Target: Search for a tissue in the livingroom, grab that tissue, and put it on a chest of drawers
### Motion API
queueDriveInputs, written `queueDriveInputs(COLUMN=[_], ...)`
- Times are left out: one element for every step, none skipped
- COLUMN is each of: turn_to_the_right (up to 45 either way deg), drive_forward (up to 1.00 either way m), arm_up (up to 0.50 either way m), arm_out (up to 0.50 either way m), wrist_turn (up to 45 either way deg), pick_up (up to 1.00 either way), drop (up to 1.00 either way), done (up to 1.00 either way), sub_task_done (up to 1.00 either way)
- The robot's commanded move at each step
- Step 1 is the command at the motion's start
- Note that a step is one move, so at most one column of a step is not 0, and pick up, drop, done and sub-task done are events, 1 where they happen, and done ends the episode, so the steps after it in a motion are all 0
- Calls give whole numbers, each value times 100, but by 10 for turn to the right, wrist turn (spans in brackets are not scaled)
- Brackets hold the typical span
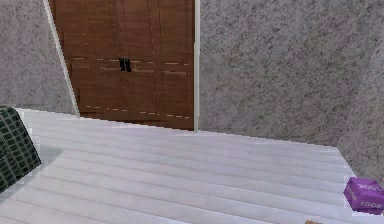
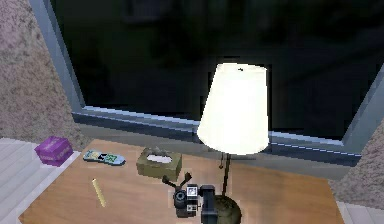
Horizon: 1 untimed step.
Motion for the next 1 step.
queueDriveInputs(turn_to_the_right=[0], drive_forward=[0], arm_up=[10], arm_out=[0], wrist_turn=[0], pick_up=[0], drop=[0], done=[0], sub_task_done=[0])
